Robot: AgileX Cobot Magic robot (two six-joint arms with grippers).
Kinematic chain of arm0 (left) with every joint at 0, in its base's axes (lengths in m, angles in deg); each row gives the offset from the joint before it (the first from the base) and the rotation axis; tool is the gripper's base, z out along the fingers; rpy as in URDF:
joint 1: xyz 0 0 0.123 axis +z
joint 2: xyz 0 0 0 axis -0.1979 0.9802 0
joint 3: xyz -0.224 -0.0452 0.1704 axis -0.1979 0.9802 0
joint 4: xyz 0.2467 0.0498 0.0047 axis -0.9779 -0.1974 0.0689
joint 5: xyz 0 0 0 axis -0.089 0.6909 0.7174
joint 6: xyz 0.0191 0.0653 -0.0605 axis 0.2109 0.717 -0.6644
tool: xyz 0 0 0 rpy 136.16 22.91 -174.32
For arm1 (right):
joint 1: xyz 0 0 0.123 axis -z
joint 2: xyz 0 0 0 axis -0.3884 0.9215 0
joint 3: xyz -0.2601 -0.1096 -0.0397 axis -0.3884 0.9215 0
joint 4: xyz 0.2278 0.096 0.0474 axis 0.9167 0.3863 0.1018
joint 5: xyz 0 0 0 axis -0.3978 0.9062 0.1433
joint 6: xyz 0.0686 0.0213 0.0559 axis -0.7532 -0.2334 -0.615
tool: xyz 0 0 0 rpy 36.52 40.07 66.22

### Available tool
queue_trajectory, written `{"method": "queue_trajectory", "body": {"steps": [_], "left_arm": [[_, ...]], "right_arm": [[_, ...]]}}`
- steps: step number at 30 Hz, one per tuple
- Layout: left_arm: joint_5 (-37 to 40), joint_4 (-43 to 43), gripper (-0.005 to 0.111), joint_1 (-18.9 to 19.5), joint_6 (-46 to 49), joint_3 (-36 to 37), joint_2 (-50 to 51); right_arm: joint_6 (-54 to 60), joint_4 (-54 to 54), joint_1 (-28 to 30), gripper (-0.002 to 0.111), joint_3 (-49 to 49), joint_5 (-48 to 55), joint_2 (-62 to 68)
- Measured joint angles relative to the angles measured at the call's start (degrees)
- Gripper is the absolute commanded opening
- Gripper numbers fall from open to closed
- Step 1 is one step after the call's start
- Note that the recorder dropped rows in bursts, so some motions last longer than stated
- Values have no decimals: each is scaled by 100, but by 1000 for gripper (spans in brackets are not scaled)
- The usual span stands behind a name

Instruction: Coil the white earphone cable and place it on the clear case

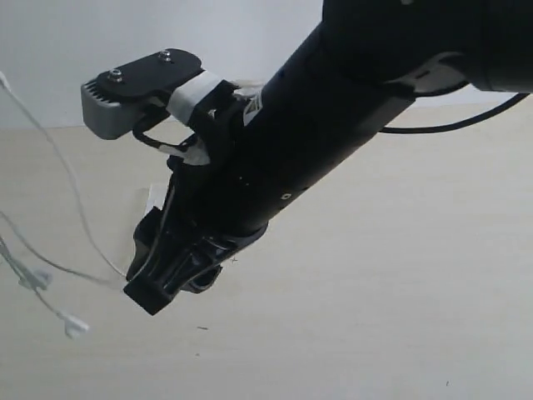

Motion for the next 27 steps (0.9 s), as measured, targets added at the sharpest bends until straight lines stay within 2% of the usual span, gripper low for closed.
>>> {"method": "queue_trajectory", "body": {"steps": [6,8,13,18,22,27], "left_arm": [[421,0,0,0,-9,0,0],[434,0,0,0,-9,0,0],[472,0,0,0,-9,0,0],[522,0,0,0,-9,0,0],[626,0,0,0,-9,0,0],[892,0,0,0,-9,0,12]], "right_arm": [[55,194,0,70,0,136,-651],[566,825,0,71,0,126,-822],[2039,2360,0,85,0,61,-693],[2386,2704,0,93,0,-608,-396],[2596,3203,0,93,0,-1253,-143],[3334,4192,0,93,0,-1361,137]]}}
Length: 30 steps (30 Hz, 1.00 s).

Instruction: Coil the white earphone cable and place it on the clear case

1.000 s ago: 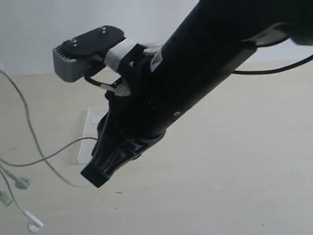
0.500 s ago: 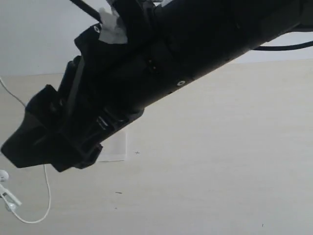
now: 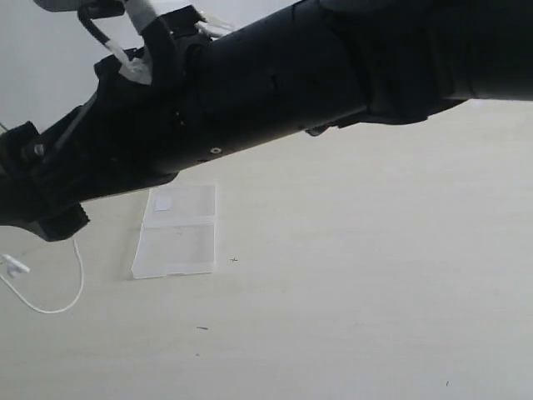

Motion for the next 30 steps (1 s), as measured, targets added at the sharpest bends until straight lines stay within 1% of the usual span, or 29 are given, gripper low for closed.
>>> {"method": "queue_trajectory", "body": {"steps": [7,12,20,26,30], "left_arm": [[145,0,0,0,0,0,152],[431,0,0,0,0,0,218],[739,119,0,0,0,0,218],[925,131,0,0,0,0,218],[1013,141,0,0,0,0,260]], "right_arm": [[1452,1582,0,93,0,100,337],[2363,2145,0,93,0,267,455],[3514,2817,0,93,0,68,500],[3687,2892,0,93,-224,31,879],[3687,2892,-167,93,-482,-150,1115]]}}
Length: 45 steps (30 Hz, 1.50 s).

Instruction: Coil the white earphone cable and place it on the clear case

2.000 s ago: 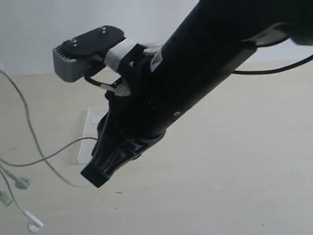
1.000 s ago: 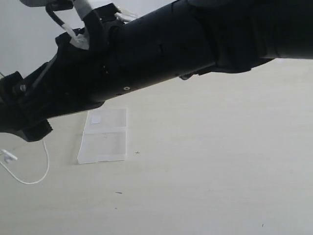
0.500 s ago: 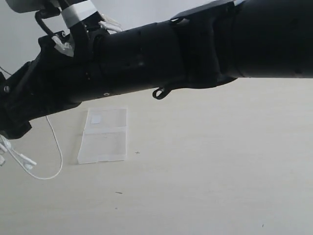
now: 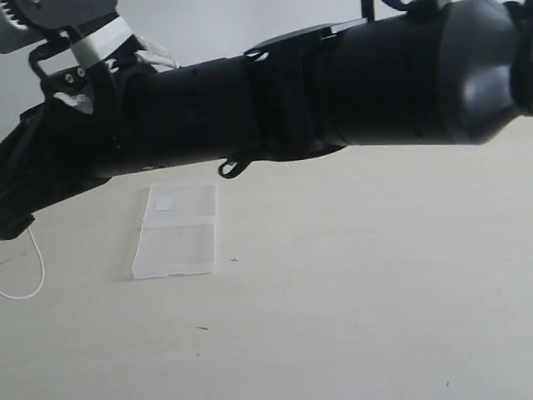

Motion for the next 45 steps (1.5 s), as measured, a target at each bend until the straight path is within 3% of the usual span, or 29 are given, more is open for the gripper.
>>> {"method": "queue_trajectory", "body": {"steps": [11,22,31,45], "left_arm": [[159,0,0,0,0,0,235],[159,0,0,0,0,0,259],[301,169,0,0,0,0,259],[338,520,0,0,0,0,259]], "right_arm": [[34,10,-596,93,-833,-543,567],[34,10,-672,93,-1254,-1111,773],[-116,32,-672,60,-1254,-1101,910],[-142,31,-672,59,-1254,-1101,910]]}}
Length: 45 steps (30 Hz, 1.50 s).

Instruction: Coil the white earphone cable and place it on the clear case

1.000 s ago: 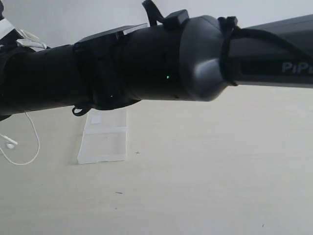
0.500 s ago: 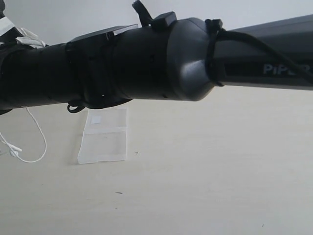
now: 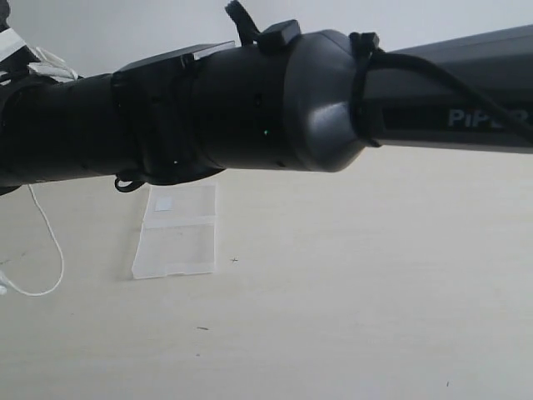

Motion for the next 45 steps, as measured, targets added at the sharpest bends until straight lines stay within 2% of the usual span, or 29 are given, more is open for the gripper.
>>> {"method": "queue_trajectory", "body": {"steps": [10,13,17,28,30,37,45], "left_arm": [[0,284,0,0,0,0,0],[0,568,0,0,0,0,0],[0,870,0,0,0,0,0],[33,975,0,0,0,0,0],[33,975,0,0,0,0,0],[33,975,0,0,0,0,0],[37,975,0,0,0,0,0]], "right_arm": [[-59,0,0,57,0,0,0],[-223,0,0,47,0,0,0],[-438,0,0,28,-66,11,23],[-557,10,0,31,-153,96,69],[-568,12,0,27,-153,101,69],[-577,12,0,0,-153,101,69],[-577,12,0,0,-153,101,69]]}}
